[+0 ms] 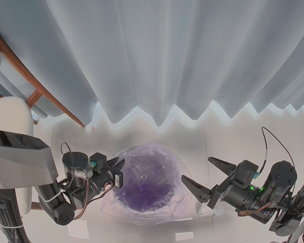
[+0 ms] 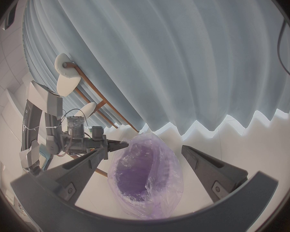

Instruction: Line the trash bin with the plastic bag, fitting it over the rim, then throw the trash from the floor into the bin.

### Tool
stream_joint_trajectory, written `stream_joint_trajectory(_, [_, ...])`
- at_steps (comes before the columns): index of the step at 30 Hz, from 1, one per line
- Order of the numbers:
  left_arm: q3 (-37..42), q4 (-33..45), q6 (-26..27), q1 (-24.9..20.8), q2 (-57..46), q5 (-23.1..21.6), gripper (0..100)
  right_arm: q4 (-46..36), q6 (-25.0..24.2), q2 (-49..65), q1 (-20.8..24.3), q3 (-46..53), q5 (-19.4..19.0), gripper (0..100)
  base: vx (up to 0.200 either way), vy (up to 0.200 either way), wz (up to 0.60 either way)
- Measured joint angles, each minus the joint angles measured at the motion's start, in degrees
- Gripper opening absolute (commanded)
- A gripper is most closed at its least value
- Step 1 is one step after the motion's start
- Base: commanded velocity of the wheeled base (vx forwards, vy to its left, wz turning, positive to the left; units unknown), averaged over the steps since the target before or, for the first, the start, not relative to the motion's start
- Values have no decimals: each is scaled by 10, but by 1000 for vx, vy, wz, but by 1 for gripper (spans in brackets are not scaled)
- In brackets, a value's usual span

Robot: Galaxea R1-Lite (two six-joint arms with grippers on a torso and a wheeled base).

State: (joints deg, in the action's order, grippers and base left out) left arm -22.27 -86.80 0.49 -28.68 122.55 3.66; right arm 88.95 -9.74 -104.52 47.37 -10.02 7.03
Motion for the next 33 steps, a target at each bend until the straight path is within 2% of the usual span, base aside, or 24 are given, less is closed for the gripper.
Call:
stream_joint_trajectory(5, [-50, 11, 3, 15, 28, -9, 0, 0, 0, 0, 0, 0, 0, 100, 0, 0, 0])
stream_joint_trajectory(8, [-84, 37, -18, 28, 36, -40, 0, 0, 0, 0, -1, 0, 0, 100, 0, 0, 0])
stream_joint_trajectory(13, [-136, 102, -126, 63, 33, -110, 0, 0, -1, 0, -2, 0, 0, 100, 0, 0, 0])
stream_joint_trajectory(16, [-161, 142, -211, 83, 19, -148, 0, 0, -1, 0, -2, 0, 0, 100, 0, 0, 0])
stream_joint_trajectory(19, [-181, 171, -268, 98, -2, -191, 0, 0, -1, -1, -3, 0, 0, 100, 0, 0, 0])
stream_joint_trajectory(23, [-196, 188, -313, 116, -29, -230, 0, 0, -2, -3, -3, 0, 0, 100, 0, 0, 0])
stream_joint_trajectory(27, [-209, 193, -330, 133, -32, -242, 0, 0, -2, -4, -3, 0, 0, 100, 0, 0, 0])
stream_joint_trajectory(33, [-248, 195, -404, 156, 4, -251, 0, 0, -2, -5, -3, 1, 0, 100, 0, 0, 0])
